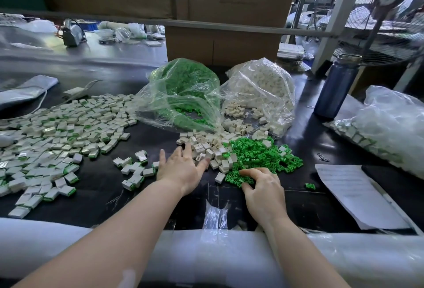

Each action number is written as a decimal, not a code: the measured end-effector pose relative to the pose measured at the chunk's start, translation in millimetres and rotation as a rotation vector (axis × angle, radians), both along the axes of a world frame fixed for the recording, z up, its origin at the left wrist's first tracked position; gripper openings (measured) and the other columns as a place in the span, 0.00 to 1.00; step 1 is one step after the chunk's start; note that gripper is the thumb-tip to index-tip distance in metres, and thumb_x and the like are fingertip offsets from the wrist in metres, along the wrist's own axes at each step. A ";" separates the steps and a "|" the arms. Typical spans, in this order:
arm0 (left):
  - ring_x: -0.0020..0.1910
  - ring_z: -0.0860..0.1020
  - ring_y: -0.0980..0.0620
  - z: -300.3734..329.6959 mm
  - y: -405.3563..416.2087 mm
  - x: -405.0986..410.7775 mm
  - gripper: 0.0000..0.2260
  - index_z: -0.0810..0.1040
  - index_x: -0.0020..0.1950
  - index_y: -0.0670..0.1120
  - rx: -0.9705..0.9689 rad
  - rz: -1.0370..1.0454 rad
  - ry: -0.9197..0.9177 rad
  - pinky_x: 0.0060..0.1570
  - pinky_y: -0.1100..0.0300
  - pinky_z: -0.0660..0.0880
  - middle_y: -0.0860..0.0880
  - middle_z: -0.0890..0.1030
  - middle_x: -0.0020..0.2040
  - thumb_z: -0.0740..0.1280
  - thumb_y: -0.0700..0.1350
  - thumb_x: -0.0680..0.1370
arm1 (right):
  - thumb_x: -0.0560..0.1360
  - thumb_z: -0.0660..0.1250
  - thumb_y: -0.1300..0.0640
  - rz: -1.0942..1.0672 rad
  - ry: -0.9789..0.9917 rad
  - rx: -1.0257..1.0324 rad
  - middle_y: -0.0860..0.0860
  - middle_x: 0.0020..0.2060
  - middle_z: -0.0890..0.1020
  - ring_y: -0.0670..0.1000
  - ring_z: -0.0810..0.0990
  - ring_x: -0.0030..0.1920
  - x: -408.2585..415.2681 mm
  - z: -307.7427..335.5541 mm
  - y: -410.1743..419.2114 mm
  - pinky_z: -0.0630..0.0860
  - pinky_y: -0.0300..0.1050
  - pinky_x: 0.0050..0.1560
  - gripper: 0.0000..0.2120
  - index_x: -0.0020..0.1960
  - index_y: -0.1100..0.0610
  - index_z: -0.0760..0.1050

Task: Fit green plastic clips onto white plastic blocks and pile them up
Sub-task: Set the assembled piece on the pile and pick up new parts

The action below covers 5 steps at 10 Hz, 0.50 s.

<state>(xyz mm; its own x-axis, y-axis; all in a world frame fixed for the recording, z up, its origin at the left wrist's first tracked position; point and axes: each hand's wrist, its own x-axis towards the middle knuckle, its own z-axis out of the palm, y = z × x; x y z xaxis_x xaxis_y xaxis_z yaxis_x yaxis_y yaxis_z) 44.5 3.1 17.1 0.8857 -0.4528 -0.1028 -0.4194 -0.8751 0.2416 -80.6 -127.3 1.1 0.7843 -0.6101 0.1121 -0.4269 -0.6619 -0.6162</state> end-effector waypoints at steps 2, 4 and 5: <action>0.76 0.45 0.48 -8.1 -5.8 -15.3 0.32 0.48 0.77 0.44 -0.104 -0.058 0.046 0.73 0.55 0.41 0.44 0.48 0.77 0.48 0.62 0.79 | 0.76 0.64 0.57 -0.006 -0.008 -0.004 0.45 0.60 0.74 0.49 0.67 0.63 0.4 -0.7 -0.4 0.62 0.47 0.66 0.13 0.58 0.46 0.76; 0.76 0.46 0.48 -14.0 -10.7 -31.1 0.33 0.49 0.77 0.45 -0.192 -0.073 0.047 0.73 0.56 0.42 0.45 0.50 0.77 0.50 0.63 0.78 | 0.76 0.64 0.56 -0.012 0.000 -0.016 0.45 0.60 0.74 0.49 0.67 0.64 0.3 -0.4 0.7 0.62 0.47 0.65 0.13 0.59 0.46 0.76; 0.76 0.49 0.49 -17.4 -11.0 -38.9 0.32 0.50 0.76 0.45 -0.230 -0.084 0.010 0.73 0.57 0.44 0.45 0.53 0.77 0.51 0.62 0.79 | 0.76 0.64 0.56 -0.007 0.006 -0.019 0.44 0.61 0.74 0.49 0.67 0.64 -0.2 0.6 0.8 0.62 0.47 0.65 0.13 0.59 0.46 0.76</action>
<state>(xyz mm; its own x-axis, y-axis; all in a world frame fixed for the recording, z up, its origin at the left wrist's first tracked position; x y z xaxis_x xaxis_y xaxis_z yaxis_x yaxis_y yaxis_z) 5.5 -7.9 -0.2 0.8432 -0.5377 0.0028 -0.4851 -0.7584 0.4353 -80.7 -126.6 1.7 0.7810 -0.6131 0.1191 -0.4347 -0.6705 -0.6011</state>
